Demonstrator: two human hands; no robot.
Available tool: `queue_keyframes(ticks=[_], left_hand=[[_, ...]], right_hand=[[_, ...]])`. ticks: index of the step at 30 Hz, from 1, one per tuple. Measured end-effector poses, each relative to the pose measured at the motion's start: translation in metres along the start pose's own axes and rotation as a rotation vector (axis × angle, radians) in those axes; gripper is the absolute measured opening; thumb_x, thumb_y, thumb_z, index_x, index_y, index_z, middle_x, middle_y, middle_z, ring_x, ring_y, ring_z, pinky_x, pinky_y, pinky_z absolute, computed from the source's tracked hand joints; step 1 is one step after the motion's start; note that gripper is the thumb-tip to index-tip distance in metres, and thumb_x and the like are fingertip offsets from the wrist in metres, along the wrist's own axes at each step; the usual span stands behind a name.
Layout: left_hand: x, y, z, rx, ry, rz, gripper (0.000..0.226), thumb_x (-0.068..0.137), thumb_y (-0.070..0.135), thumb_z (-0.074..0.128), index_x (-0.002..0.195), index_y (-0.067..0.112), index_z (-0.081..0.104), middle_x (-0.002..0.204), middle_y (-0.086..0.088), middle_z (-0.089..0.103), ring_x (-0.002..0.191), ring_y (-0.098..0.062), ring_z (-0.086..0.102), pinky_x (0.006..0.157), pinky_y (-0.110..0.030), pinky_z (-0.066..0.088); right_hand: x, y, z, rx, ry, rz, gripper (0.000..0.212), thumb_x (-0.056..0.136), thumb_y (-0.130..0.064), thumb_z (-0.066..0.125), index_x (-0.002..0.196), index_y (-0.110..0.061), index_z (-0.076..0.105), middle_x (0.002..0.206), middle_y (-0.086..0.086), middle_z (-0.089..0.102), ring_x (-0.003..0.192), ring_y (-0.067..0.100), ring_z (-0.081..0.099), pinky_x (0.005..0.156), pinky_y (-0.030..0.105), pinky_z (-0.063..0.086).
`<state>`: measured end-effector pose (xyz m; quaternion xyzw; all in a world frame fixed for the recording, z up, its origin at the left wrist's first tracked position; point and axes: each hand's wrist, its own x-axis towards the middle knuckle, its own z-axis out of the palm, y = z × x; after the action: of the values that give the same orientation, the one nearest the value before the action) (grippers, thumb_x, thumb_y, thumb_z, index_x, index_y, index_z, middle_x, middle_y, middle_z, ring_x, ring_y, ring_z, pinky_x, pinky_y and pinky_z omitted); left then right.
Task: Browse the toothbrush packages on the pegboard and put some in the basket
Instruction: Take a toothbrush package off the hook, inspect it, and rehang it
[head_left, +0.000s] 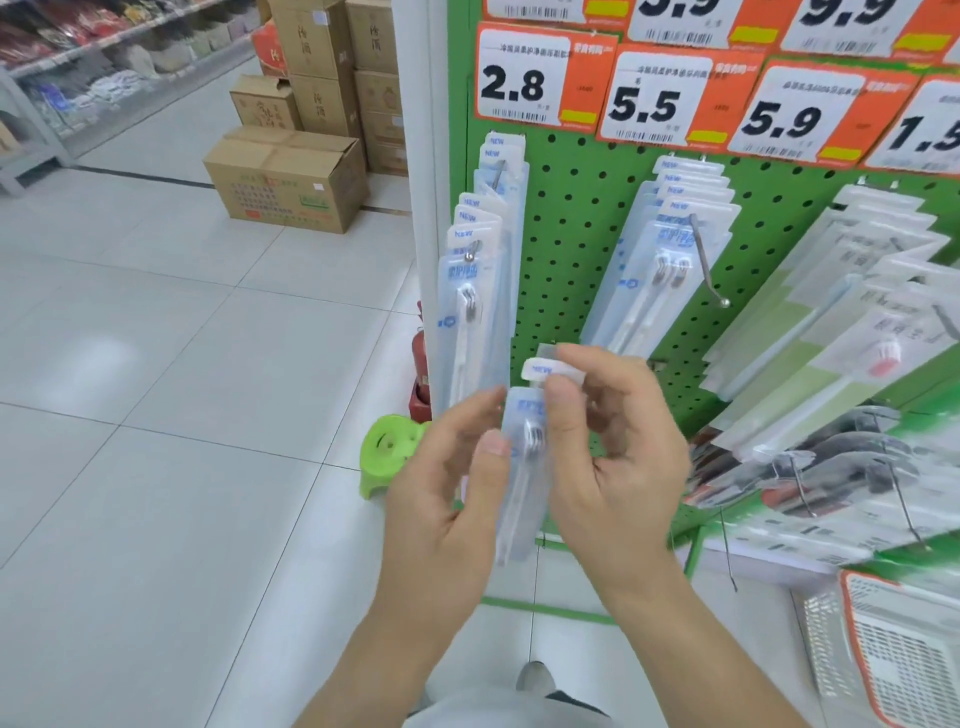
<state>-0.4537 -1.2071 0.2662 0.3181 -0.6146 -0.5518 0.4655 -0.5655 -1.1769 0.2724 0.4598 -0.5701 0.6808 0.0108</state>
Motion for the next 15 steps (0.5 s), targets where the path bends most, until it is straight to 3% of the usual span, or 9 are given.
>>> queue_keyframes(ticks=[4,7,10,13,15], left_hand=[[-0.006,-0.012,-0.003,0.032,0.012,-0.177,0.016,0.096,0.008,0.062,0.091,0.015,0.076,0.083,0.004,0.078,0.076,-0.002,0.070,0.071,-0.012,0.052],[-0.011,-0.022,-0.006,0.063,-0.020,-0.254,0.015,0.095,0.009,0.064,0.092,0.016,0.077,0.083,0.007,0.079,0.076,-0.002,0.072,0.070,-0.012,0.053],[-0.015,-0.031,-0.005,0.101,-0.054,-0.317,0.017,0.095,0.011,0.064,0.093,0.020,0.077,0.084,0.009,0.079,0.076,-0.001,0.072,0.069,-0.015,0.053],[-0.022,-0.042,-0.006,0.142,-0.089,-0.400,0.016,0.097,0.013,0.063,0.094,0.020,0.077,0.084,0.005,0.079,0.077,-0.011,0.074,0.072,-0.031,0.060],[-0.026,-0.047,-0.009,0.149,-0.130,-0.451,0.017,0.098,0.014,0.061,0.096,0.019,0.078,0.085,0.000,0.079,0.080,-0.027,0.074,0.075,-0.044,0.060]], right_hand=[[-0.013,0.011,-0.012,0.012,-0.161,0.248,0.021,0.096,-0.019,0.068,0.109,-0.035,0.067,0.088,-0.007,0.068,0.075,0.015,0.064,0.067,0.027,0.053],[-0.026,0.024,-0.025,0.085,-0.252,0.435,0.029,0.093,-0.022,0.072,0.120,-0.030,0.064,0.090,-0.009,0.070,0.081,0.013,0.065,0.068,0.021,0.051],[-0.040,0.036,-0.034,0.136,-0.285,0.551,0.021,0.090,-0.025,0.071,0.110,-0.028,0.068,0.081,0.003,0.070,0.074,0.014,0.062,0.064,0.031,0.051],[-0.055,0.050,-0.038,0.140,-0.309,0.618,0.008,0.093,-0.027,0.071,0.101,-0.028,0.072,0.081,0.025,0.064,0.071,0.018,0.057,0.061,0.036,0.046],[-0.064,0.054,-0.039,0.131,-0.327,0.657,0.006,0.094,-0.028,0.069,0.099,-0.029,0.071,0.076,0.019,0.062,0.067,0.013,0.055,0.059,0.030,0.045]])
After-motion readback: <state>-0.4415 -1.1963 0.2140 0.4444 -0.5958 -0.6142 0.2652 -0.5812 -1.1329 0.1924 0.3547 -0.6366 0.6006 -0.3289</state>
